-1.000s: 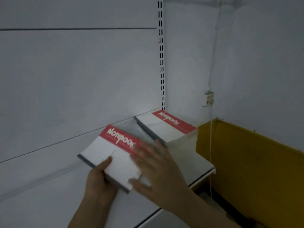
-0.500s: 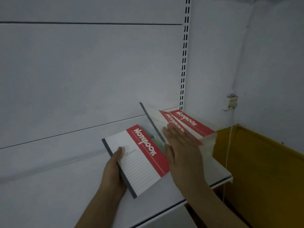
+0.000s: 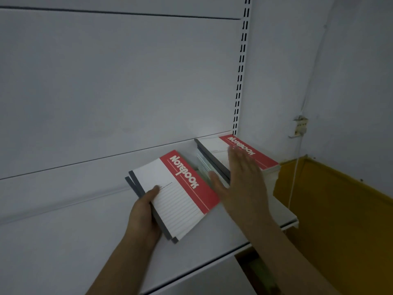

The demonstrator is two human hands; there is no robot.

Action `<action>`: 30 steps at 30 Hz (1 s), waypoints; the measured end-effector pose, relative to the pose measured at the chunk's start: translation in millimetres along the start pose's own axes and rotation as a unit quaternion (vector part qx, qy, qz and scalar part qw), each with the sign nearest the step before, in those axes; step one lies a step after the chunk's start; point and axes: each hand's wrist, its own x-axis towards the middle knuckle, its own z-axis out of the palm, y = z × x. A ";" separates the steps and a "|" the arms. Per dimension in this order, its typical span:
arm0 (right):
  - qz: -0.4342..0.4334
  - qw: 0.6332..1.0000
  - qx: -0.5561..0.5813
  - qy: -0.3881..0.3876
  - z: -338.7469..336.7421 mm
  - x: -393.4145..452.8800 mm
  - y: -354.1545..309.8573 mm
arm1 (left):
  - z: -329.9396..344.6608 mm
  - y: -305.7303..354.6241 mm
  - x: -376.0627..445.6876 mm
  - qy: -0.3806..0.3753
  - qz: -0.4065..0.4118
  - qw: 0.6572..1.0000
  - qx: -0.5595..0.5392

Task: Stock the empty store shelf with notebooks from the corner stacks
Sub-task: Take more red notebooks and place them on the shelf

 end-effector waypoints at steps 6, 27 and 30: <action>0.001 0.996 -0.057 0.071 3.0 -8.2 4.4 | 2.4 -0.7 -1.1 -0.010 -0.005 1.000 0.020; 0.040 0.916 0.397 -0.050 7.2 0.4 -63.1 | 3.5 41.3 -27.7 -0.044 0.213 0.930 0.296; 0.045 0.888 0.457 -0.033 2.6 5.5 -69.4 | -9.1 42.5 -38.2 -0.063 0.178 0.904 0.384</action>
